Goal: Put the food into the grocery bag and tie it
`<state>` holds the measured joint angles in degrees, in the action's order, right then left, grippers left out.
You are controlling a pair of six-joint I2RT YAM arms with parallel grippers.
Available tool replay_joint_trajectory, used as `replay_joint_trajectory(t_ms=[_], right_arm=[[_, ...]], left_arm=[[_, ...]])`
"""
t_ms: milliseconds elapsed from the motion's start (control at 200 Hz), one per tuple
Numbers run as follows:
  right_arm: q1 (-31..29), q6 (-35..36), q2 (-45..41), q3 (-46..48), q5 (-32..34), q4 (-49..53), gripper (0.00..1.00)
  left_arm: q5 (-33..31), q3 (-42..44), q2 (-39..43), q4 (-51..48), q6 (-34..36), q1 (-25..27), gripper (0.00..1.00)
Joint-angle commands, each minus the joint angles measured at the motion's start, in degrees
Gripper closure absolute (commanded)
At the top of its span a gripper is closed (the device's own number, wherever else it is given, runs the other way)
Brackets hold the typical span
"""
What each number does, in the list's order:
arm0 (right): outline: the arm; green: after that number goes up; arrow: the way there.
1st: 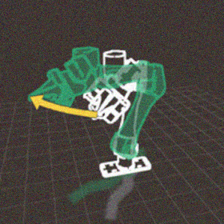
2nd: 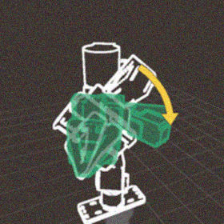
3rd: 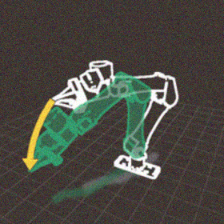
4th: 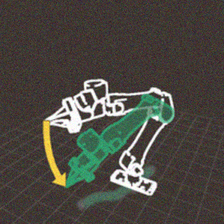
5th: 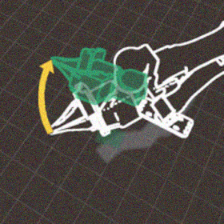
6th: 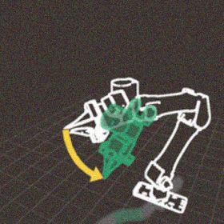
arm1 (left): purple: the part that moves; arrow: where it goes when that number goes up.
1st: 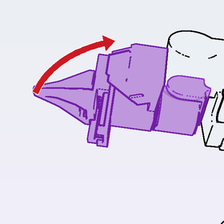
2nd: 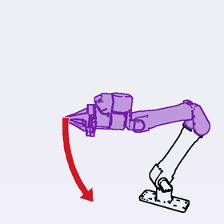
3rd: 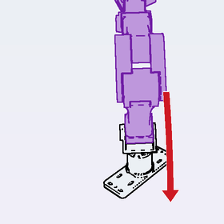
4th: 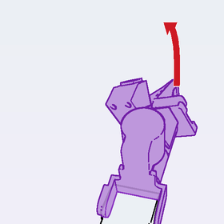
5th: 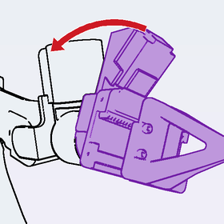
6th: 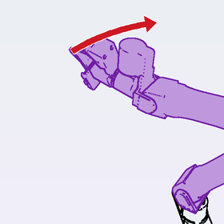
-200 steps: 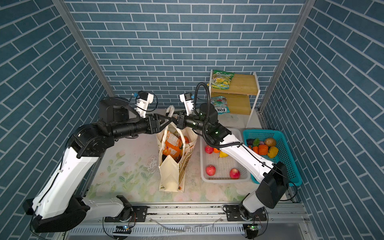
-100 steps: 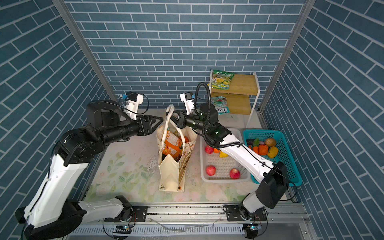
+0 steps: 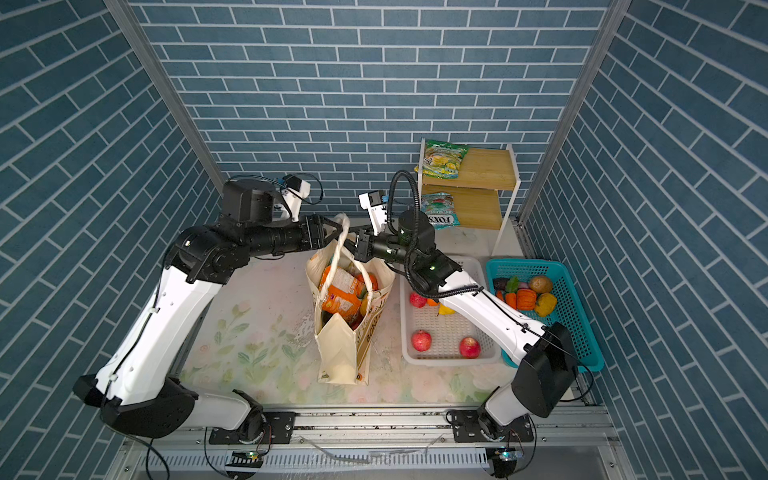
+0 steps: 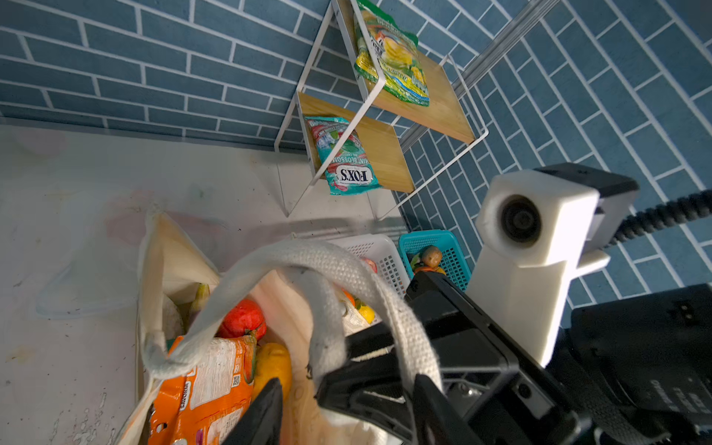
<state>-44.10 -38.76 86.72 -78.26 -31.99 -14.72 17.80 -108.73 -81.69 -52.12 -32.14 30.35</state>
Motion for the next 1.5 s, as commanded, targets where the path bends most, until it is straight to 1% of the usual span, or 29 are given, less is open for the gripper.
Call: replay_joint_trajectory(t_ms=[0,150,370,725,865,995,1196,1361,1436,1491], right_arm=[[0.23,-0.26,-2.69,0.0,-1.63,-2.7,1.0],[0.2,-0.09,-2.96,0.38,-1.96,-2.64,1.0],[0.23,0.87,-3.4,0.39,-2.11,-2.76,1.0],[-1.23,0.96,-2.87,0.83,-4.37,-4.48,1.0],[-1.52,1.4,-2.72,0.83,-4.84,-4.47,1.0],[-1.52,2.08,-2.43,0.66,-4.86,-4.31,1.0],[-1.54,3.36,-1.41,-0.62,-4.44,-3.22,1.0],[-1.46,5.14,-1.22,-1.27,-4.22,-1.72,1.0],[-1.52,5.53,-1.24,-1.37,-4.14,-1.37,1.0],[-1.52,5.8,-1.4,-1.22,-4.01,-1.1,1.0]], left_arm=[[2.73,-0.69,-0.41,1.45,-0.53,-0.27,0.47],[2.78,-0.02,-0.82,1.36,-0.88,-0.54,0.51],[3.1,2.23,0.78,1.92,-1.65,-2.19,0.63],[3.73,3.24,0.7,1.87,-2.09,-3.32,0.66],[5.69,4.61,1.19,4.68,-3.4,-3.3,0.65],[6.9,5.24,1.44,5.02,-3.55,-3.34,0.66],[8.01,7.85,2.53,4.99,-3.19,-3.33,0.74],[9.95,9.13,3.09,5.7,-3.19,-3.35,0.76],[10.62,9.65,3.48,6.1,-3.27,-3.32,0.8],[10.72,9.61,3.62,6.15,-3.22,-3.31,0.85]])
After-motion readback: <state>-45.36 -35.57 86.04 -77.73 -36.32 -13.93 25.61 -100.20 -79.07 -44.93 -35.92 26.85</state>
